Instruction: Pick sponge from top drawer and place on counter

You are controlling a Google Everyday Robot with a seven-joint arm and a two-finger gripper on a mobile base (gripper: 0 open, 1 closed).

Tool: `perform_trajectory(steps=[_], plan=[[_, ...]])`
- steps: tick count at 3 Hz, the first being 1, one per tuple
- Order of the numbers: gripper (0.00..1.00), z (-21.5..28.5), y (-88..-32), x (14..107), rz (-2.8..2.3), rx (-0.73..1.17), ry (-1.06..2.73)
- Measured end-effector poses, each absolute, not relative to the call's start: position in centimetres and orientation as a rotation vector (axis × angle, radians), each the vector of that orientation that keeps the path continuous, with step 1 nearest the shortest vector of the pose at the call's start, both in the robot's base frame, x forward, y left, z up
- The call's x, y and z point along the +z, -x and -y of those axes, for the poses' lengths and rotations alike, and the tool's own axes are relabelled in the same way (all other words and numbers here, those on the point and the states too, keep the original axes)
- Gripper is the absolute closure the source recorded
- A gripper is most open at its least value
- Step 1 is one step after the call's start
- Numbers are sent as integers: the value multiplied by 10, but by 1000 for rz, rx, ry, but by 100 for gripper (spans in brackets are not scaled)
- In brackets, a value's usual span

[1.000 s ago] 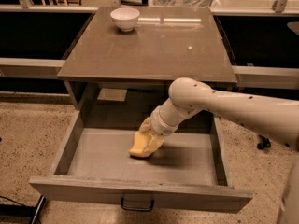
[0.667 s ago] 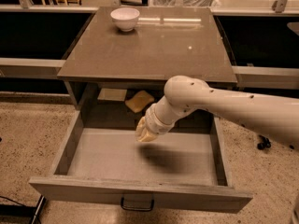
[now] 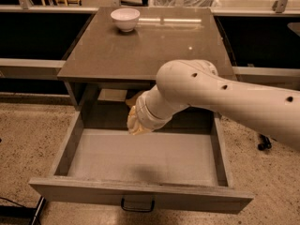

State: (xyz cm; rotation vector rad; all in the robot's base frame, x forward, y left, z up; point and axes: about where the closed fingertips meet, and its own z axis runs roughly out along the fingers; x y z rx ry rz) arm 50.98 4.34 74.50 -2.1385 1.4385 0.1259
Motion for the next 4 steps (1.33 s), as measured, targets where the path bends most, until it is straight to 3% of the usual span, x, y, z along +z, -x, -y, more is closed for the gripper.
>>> perform_trajectory(steps=[4], plan=[[5, -5, -521, 699, -1626, 87, 1666]])
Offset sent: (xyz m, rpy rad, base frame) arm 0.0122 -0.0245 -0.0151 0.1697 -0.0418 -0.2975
